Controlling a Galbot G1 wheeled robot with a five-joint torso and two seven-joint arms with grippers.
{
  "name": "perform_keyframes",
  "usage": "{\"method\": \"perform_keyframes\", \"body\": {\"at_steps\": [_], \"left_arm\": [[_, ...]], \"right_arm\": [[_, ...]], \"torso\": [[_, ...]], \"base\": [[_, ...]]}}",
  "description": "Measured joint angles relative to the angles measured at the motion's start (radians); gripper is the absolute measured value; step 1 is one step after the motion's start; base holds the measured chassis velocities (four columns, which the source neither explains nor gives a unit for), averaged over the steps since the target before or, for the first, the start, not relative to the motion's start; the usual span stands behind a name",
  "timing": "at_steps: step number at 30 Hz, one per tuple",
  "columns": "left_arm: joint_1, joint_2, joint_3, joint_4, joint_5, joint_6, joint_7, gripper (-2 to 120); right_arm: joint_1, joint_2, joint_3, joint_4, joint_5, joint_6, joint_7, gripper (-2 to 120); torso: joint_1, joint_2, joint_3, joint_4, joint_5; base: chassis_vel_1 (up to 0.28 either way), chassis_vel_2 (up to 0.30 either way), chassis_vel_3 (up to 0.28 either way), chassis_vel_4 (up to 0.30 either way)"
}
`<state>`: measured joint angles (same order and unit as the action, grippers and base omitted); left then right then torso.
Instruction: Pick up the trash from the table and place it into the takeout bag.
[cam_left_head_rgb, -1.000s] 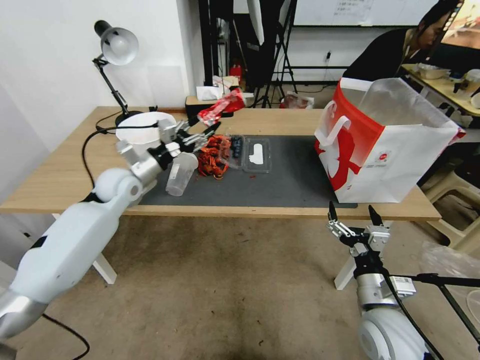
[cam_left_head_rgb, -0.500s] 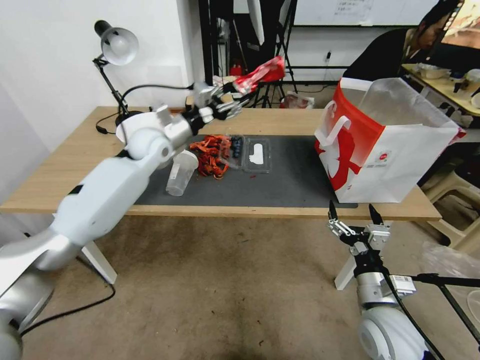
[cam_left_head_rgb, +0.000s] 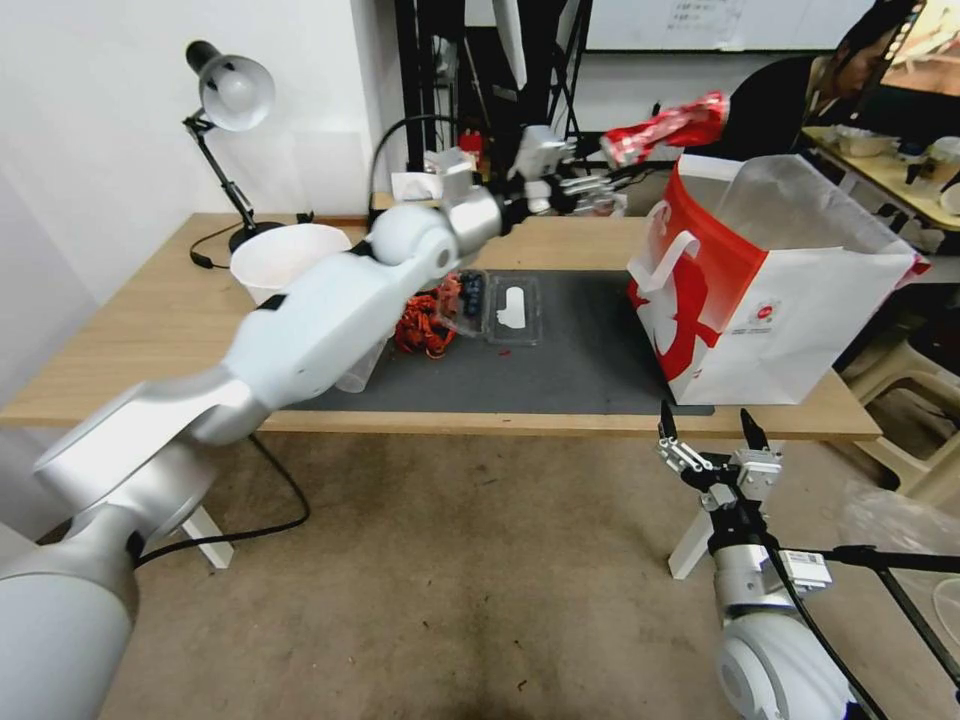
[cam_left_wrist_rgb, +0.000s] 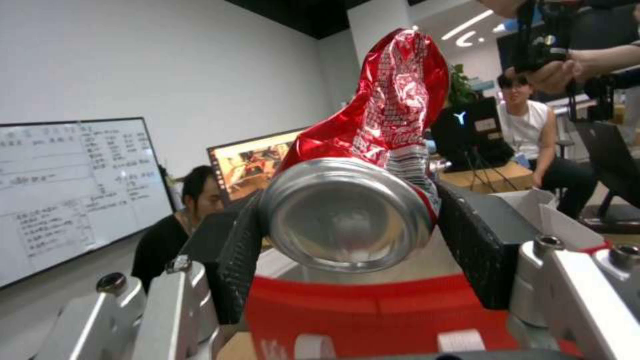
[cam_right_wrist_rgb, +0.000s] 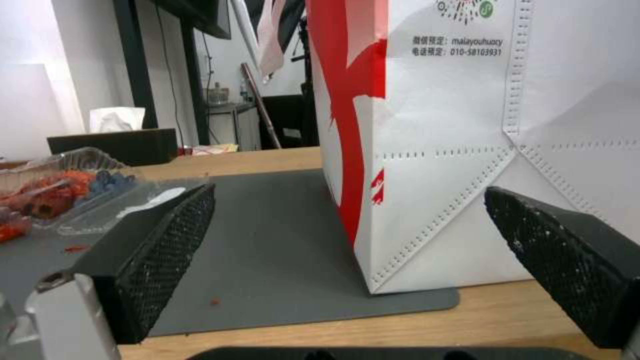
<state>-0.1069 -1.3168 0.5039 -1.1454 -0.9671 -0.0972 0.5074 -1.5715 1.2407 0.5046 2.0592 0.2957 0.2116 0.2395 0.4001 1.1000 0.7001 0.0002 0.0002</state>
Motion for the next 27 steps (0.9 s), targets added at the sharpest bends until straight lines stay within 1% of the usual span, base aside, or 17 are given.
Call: {"method": "perform_keyframes", "body": {"at_steps": [3, 12, 17, 19, 21, 24, 25, 27], "left_arm": [[-0.028, -0.038, 0.026, 0.034, 0.005, -0.002, 0.001, 60], [-0.058, -0.093, 0.069, 0.082, 0.013, -0.007, 0.001, 60], [-0.08, -0.133, 0.1, 0.124, 0.025, -0.011, 0.002, 60], [-0.091, -0.157, 0.116, 0.142, 0.029, -0.011, 0.003, 60], [-0.096, -0.168, 0.121, 0.149, 0.03, -0.011, 0.003, 60], [-0.104, -0.208, 0.133, 0.182, 0.04, -0.012, 0.004, 60], [-0.104, -0.208, 0.133, 0.182, 0.04, -0.012, 0.004, 60], [-0.109, -0.229, 0.138, 0.206, 0.051, -0.015, 0.007, 60]], "right_arm": [[0.002, 0.002, 0.0, -0.001, 0.0, 0.0, 0.0, 100], [0.007, 0.009, -0.005, -0.007, -0.003, 0.001, 0.0, 100], [0.01, 0.01, -0.009, -0.011, -0.004, 0.001, 0.0, 100], [0.014, 0.007, -0.009, -0.013, -0.004, 0.001, -0.001, 100], [0.016, 0.007, -0.009, -0.013, -0.004, 0.0, -0.001, 100], [0.018, 0.008, -0.01, -0.013, -0.004, -0.001, -0.001, 100], [0.018, 0.008, -0.01, -0.013, -0.004, -0.001, -0.001, 100], [0.017, 0.01, -0.01, -0.013, -0.004, -0.001, -0.001, 100]], "torso": [[0.0, 0.0, 0.0, -0.0003, 0.0001], [0.0, 0.0, 0.0, 0.0, -0.0001], [0.0, 0.0, 0.0, -0.0003, 0.0], [0.0, 0.0, 0.0, 0.0, -0.0001], [0.0, 0.0, 0.0, -0.0001, 0.0], [0.0, 0.0, 0.0, -0.0003, 0.0], [0.0, 0.0, 0.0, -0.0003, 0.0], [0.0, 0.0, 0.0, -0.0004, 0.0]], "base": [[0.0, 0.0, 0.0, 0.0], [0.0, 0.0, 0.0, 0.0], [0.0, 0.0, 0.0, 0.0], [0.0, 0.0, 0.0, 0.0], [0.0, 0.0, 0.0, 0.0], [0.0, 0.0, 0.0, 0.0], [0.0, 0.0, 0.0, 0.0], [0.0, 0.0, 0.0, 0.0]]}}
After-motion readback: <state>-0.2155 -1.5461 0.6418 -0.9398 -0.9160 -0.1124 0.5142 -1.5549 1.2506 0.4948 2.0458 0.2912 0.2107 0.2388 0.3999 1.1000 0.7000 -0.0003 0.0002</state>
